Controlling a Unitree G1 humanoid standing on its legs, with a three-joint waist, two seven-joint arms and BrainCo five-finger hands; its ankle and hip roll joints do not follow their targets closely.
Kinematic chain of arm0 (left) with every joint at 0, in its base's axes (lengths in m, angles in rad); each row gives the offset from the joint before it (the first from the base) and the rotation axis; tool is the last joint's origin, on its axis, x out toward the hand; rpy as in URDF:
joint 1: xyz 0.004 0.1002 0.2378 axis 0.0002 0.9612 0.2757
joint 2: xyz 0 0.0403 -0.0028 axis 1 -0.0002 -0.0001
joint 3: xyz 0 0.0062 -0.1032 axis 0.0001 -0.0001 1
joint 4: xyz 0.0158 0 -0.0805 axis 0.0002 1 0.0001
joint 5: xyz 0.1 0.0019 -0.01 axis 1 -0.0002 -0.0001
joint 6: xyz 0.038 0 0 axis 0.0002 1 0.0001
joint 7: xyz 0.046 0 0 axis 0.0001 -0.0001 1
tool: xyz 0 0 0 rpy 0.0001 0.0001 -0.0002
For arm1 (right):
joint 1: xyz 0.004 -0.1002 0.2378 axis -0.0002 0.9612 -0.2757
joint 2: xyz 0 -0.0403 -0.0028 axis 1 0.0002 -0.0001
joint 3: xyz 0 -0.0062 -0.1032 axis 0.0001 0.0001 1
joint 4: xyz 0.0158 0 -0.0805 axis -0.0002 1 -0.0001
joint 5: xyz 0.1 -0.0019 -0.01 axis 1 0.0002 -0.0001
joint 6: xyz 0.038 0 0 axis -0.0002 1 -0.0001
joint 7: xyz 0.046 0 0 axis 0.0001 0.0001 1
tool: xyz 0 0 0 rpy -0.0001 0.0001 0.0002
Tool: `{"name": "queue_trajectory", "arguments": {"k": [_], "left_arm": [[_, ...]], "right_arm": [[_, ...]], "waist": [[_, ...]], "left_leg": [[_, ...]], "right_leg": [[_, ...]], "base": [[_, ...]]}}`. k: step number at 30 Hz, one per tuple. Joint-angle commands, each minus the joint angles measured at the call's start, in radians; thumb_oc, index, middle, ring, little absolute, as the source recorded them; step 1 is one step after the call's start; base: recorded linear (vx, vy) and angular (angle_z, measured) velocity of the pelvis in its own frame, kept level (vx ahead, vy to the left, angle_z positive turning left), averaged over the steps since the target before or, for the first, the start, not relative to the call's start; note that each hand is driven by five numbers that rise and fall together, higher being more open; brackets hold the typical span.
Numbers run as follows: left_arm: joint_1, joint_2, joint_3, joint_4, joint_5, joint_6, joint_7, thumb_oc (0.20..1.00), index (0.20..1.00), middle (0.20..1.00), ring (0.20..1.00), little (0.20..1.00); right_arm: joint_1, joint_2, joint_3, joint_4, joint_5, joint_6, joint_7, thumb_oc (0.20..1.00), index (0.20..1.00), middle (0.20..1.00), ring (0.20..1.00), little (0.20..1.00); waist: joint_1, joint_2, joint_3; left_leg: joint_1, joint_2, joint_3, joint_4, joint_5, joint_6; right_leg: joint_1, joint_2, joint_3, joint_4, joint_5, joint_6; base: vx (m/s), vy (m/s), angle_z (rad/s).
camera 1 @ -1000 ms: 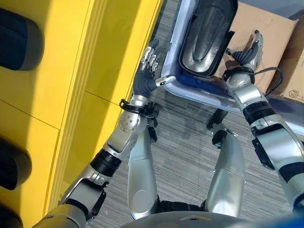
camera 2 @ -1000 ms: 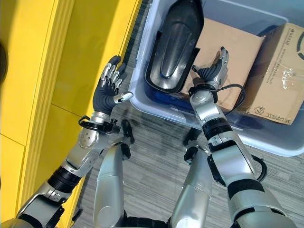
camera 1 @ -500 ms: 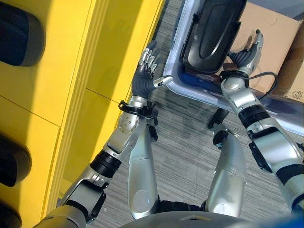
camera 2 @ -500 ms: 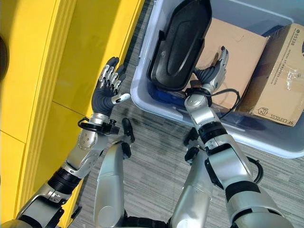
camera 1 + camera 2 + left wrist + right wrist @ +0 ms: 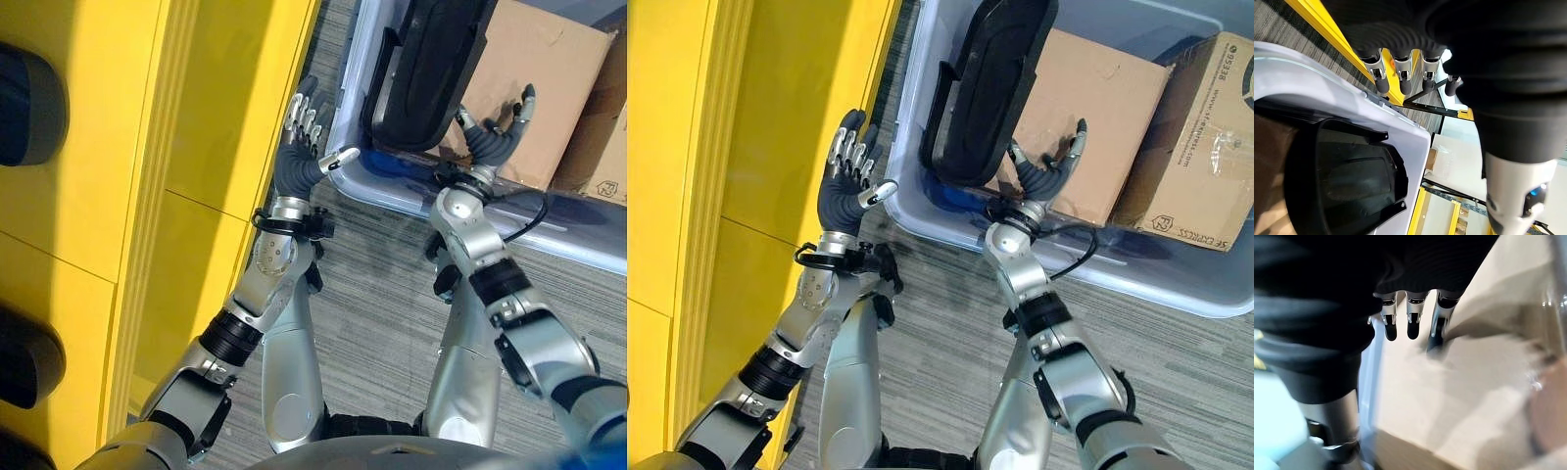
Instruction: Move parts from the plastic box to the shelf.
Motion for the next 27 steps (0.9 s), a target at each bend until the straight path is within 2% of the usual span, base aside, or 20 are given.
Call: {"name": "queue_trajectory", "arguments": {"k": [1, 4, 5, 7, 8, 9, 11, 13, 14, 17, 23, 25, 26, 27], "left_arm": [[0.010, -0.009, -0.037, -0.073, 0.062, -0.071, 0.024, 1.000, 1.000, 1.000, 1.000, 1.000], [0.007, -0.012, -0.036, -0.070, 0.064, -0.071, 0.023, 1.000, 1.000, 1.000, 1.000, 1.000], [0.004, -0.014, -0.035, -0.065, 0.061, -0.064, 0.022, 1.000, 1.000, 1.000, 1.000, 1.000], [0.000, -0.014, -0.031, -0.059, 0.059, -0.061, 0.017, 1.000, 1.000, 1.000, 1.000, 1.000], [0.000, -0.014, -0.028, -0.053, 0.058, -0.065, 0.009, 1.000, 1.000, 1.000, 1.000, 1.000], [-0.002, -0.009, -0.021, -0.050, 0.050, -0.062, -0.003, 1.000, 1.000, 1.000, 1.000, 1.000], [-0.005, -0.010, -0.017, -0.048, 0.049, -0.056, -0.012, 1.000, 1.000, 1.000, 1.000, 1.000], [-0.011, -0.009, -0.013, -0.044, 0.045, -0.044, -0.025, 1.000, 1.000, 1.000, 1.000, 1.000], [-0.012, -0.006, -0.010, -0.044, 0.040, -0.040, -0.032, 1.000, 1.000, 1.000, 1.000, 1.000], [-0.018, -0.001, 0.000, -0.045, 0.031, -0.020, -0.055, 1.000, 1.000, 1.000, 1.000, 1.000], [-0.029, 0.008, 0.009, -0.050, 0.020, 0.008, -0.072, 1.000, 1.000, 1.000, 1.000, 1.000], [-0.033, 0.011, 0.013, -0.055, 0.009, 0.016, -0.078, 1.000, 1.000, 1.000, 1.000, 1.000], [-0.041, 0.021, 0.017, -0.061, -0.002, 0.027, -0.077, 1.000, 1.000, 1.000, 1.000, 1.000], [-0.042, 0.024, 0.019, -0.069, 0.000, 0.034, -0.082, 1.000, 1.000, 1.000, 1.000, 1.000]], "right_arm": [[-0.002, 0.012, 0.002, -0.047, -0.031, -0.025, 0.011, 1.000, 1.000, 1.000, 1.000, 1.000], [-0.002, 0.017, 0.002, -0.053, -0.012, -0.015, 0.026, 1.000, 1.000, 1.000, 1.000, 1.000], [-0.002, 0.024, 0.006, -0.045, 0.119, -0.002, 0.119, 1.000, 1.000, 1.000, 1.000, 1.000], [-0.007, 0.034, 0.009, -0.029, 0.218, 0.000, 0.143, 1.000, 1.000, 1.000, 1.000, 1.000], [-0.001, 0.041, 0.009, -0.015, 0.308, -0.015, 0.201, 1.000, 1.000, 1.000, 1.000, 1.000], [0.002, 0.057, 0.007, 0.008, 0.478, -0.011, 0.316, 1.000, 1.000, 1.000, 1.000, 1.000], [0.003, 0.066, 0.011, 0.022, 0.542, -0.005, 0.389, 1.000, 1.000, 1.000, 1.000, 1.000], [-0.013, 0.081, 0.020, 0.041, 0.608, 0.040, 0.468, 1.000, 1.000, 1.000, 1.000, 1.000], [-0.018, 0.084, 0.022, 0.039, 0.617, 0.064, 0.475, 1.000, 1.000, 1.000, 1.000, 1.000], [-0.047, 0.086, 0.036, 0.067, 0.616, 0.113, 0.500, 1.000, 1.000, 1.000, 1.000, 1.000], [-0.101, 0.065, 0.034, 0.126, 0.476, 0.144, 0.413, 1.000, 1.000, 1.000, 1.000, 1.000], [-0.125, 0.047, 0.030, 0.159, 0.377, 0.151, 0.404, 1.000, 1.000, 1.000, 1.000, 1.000], [-0.171, 0.022, 0.035, 0.192, 0.202, 0.213, 0.391, 1.000, 1.000, 1.000, 1.000, 1.000], [-0.192, 0.005, 0.047, 0.203, 0.123, 0.263, 0.390, 1.000, 1.000, 1.000, 1.000, 1.000]], "waist": [[0.007, 0.040, -0.029], [0.006, 0.039, -0.029], [0.008, 0.038, -0.029], [0.010, 0.037, -0.029], [0.012, 0.036, -0.029], [0.016, 0.034, -0.029], [0.020, 0.033, -0.029], [0.026, 0.031, -0.029], [0.029, 0.030, -0.029], [0.039, 0.030, -0.029], [0.050, 0.030, -0.029], [0.053, 0.031, -0.029], [0.059, 0.033, -0.029], [0.064, 0.033, -0.029]], "left_leg": [[0.001, -0.052, 0.076, -0.098, 0.053, 0.011], [0.003, -0.054, 0.075, -0.099, 0.054, 0.010], [0.004, -0.055, 0.073, -0.096, 0.053, 0.011], [0.006, -0.057, 0.072, -0.095, 0.054, 0.010], [0.006, -0.058, 0.070, -0.095, 0.054, 0.010], [0.006, -0.058, 0.069, -0.094, 0.054, 0.012], [0.004, -0.061, 0.064, -0.090, 0.052, 0.013], [0.001, -0.060, 0.061, -0.084, 0.053, 0.014], [0.000, -0.062, 0.056, -0.080, 0.052, 0.014], [0.000, -0.064, 0.052, -0.078, 0.055, 0.014], [-0.005, -0.064, 0.043, -0.071, 0.055, 0.016], [-0.007, -0.065, 0.039, -0.067, 0.053, 0.016], [-0.013, -0.067, 0.034, -0.066, 0.053, 0.014], [-0.015, -0.069, 0.032, -0.068, 0.054, 0.014]], "right_leg": [[0.013, 0.038, -0.015, 0.149, -0.129, 0.052], [0.015, 0.040, -0.015, 0.147, -0.129, 0.051], [0.018, 0.040, -0.017, 0.149, -0.132, 0.048], [0.022, 0.041, -0.018, 0.150, -0.135, 0.046], [0.024, 0.042, -0.020, 0.150, -0.135, 0.044], [0.025, 0.042, -0.023, 0.153, -0.137, 0.042], [0.025, 0.040, -0.025, 0.157, -0.138, 0.040], [0.025, 0.038, -0.030, 0.163, -0.138, 0.038], [0.025, 0.036, -0.031, 0.164, -0.137, 0.038], [0.028, 0.034, -0.037, 0.165, -0.134, 0.037], [0.028, 0.028, -0.046, 0.173, -0.131, 0.035], [0.027, 0.026, -0.048, 0.172, -0.130, 0.035], [0.025, 0.025, -0.051, 0.173, -0.128, 0.037], [0.026, 0.023, -0.056, 0.172, -0.127, 0.037]], "base": [[-0.02, 0.011, -0.08], [-0.01, 0.001, -0.06], [0.00, 0.000, 0.00], [0.00, 0.000, 0.00], [0.00, -0.034, 0.01], [0.00, -0.043, 0.01], [0.00, -0.043, -0.01], [0.00, -0.054, -0.05], [0.00, -0.048, -0.04], [0.00, -0.044, -0.01], [0.00, -0.026, 0.03], [0.00, -0.019, 0.05], [-0.01, -0.019, 0.04], [-0.01, -0.018, 0.03]]}}
